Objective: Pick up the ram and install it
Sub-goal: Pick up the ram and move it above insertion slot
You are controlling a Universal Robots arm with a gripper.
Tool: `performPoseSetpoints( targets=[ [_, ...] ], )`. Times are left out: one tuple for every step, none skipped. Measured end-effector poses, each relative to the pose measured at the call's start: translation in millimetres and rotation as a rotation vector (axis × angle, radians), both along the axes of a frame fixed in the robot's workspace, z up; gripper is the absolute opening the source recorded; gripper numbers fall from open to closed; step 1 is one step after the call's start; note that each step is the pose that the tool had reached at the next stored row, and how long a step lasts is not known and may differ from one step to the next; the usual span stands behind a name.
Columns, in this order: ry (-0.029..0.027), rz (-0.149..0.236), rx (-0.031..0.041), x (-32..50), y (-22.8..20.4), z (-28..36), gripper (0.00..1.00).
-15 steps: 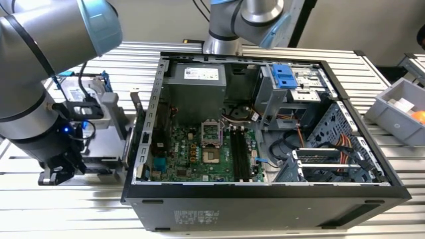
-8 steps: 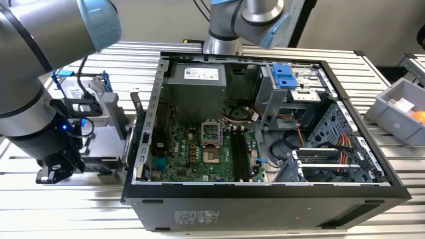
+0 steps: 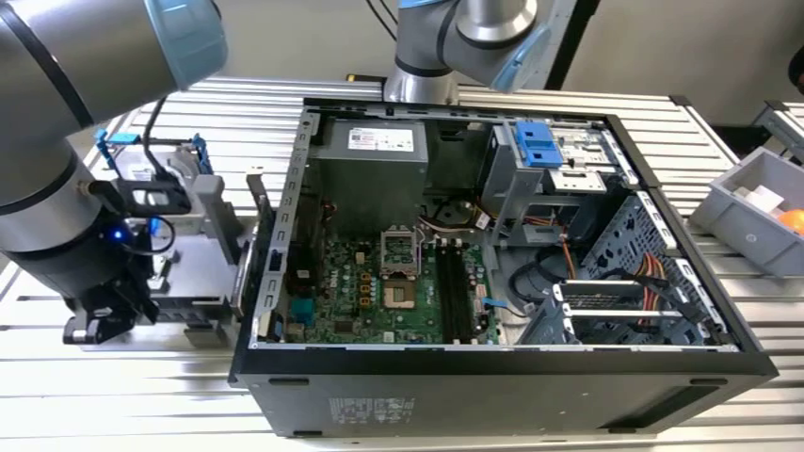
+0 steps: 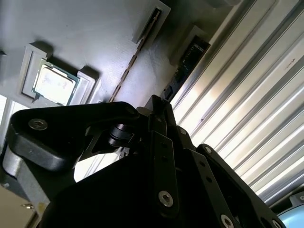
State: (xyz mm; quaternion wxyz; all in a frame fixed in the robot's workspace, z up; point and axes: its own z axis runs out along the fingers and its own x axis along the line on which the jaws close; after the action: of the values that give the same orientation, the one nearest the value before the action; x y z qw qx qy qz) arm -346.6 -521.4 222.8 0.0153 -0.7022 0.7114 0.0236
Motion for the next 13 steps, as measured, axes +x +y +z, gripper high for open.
performPoseSetpoints(
  targets=[
    [0.0001,0.000,-0.0001,0.0,0.0,0.8,0.00],
    [0.0000,0.000,0.0000,0.0,0.0,1.5,0.00],
    [0.0001,0.000,0.0000,0.0,0.0,2.4,0.00],
    [0.0000,0.000,0.0000,0.0,0.0,3.2,0.00],
    [0.0000,0.000,0.0000,0.0,0.0,4.0,0.00],
    [0.0000,0.000,0.0000,0.0,0.0,4.9,0.00],
    [0.0000,0.000,0.0000,0.0,0.0,5.7,0.00],
    [0.0000,0.000,0.0000,0.0,0.0,6.5,0.00],
    [0.0000,0.000,0.0000,0.0,0.0,7.4,0.00],
    [0.0000,0.000,0.0000,0.0,0.0,8.3,0.00],
    [0.0000,0.000,-0.0001,0.0,0.0,9.2,0.00],
    [0.0001,0.000,-0.0001,0.0,0.0,10.0,0.00],
    [0.0000,0.000,0.0000,0.0,0.0,10.6,0.00]
  ],
)
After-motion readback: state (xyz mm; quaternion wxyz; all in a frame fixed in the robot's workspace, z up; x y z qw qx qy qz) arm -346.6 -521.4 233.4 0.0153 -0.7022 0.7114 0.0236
